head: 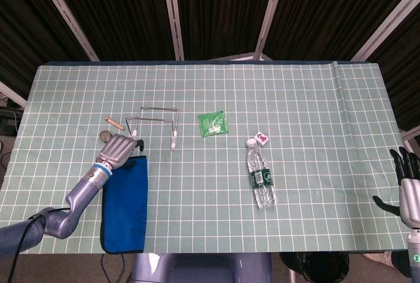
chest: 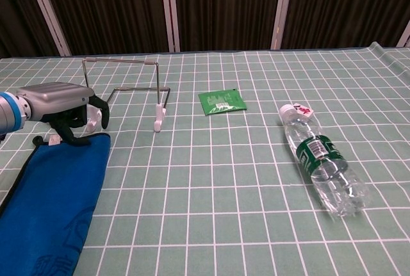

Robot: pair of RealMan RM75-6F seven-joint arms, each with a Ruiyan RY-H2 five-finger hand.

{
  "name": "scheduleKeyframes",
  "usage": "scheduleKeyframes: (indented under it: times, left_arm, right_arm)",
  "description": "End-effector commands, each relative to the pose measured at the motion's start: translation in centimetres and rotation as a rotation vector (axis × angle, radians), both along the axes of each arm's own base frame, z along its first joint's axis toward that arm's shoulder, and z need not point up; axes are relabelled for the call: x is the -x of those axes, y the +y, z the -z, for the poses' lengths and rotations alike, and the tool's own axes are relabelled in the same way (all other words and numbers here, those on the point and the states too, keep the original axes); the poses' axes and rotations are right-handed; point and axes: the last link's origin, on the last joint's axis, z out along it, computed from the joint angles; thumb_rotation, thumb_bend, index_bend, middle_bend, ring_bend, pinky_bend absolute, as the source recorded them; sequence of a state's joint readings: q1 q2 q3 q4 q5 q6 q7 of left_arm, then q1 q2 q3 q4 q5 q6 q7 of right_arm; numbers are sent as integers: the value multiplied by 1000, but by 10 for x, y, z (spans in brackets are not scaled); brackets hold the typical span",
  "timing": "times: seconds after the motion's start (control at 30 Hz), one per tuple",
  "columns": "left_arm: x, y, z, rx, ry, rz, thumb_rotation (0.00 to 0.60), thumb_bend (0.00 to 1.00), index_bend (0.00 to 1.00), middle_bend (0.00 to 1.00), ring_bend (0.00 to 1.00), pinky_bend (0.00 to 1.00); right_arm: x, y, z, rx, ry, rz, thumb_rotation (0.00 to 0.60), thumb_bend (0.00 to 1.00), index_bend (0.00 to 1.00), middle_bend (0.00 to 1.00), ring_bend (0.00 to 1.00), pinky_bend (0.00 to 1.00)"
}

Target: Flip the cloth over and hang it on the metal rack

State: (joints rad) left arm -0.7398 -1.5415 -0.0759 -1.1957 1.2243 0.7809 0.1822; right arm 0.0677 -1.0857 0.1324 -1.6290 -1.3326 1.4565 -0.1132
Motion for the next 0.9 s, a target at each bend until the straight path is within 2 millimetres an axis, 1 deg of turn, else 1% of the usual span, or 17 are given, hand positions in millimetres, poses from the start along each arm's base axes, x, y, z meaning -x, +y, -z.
scheduleKeyframes:
  times: [0.03, 0.27, 0.77, 0.9]
  left_arm:
    - [0, 0, 4, 9, -5, -3, 600, 344, 415, 976, 956, 1000]
    - [1, -1, 9, 46, -26, -32, 600, 345, 414, 975, 955, 1000]
    - [-2, 3, 15, 67, -47, -54, 600, 350, 417, 968, 950, 1000]
    - [-2, 2, 16, 76, -59, -62, 600, 381, 420, 968, 949, 1000]
  right_arm:
    - [0, 0, 0, 0, 0, 1, 600, 0, 0, 0, 0, 0]
    - [1, -1, 0, 1, -3, 2, 600, 0, 0, 0, 0, 0]
    - [2, -1, 0, 0, -3, 6, 600, 0, 0, 0, 0, 0]
    - [2, -1, 0, -2, -3, 6, 600, 0, 0, 0, 0, 0]
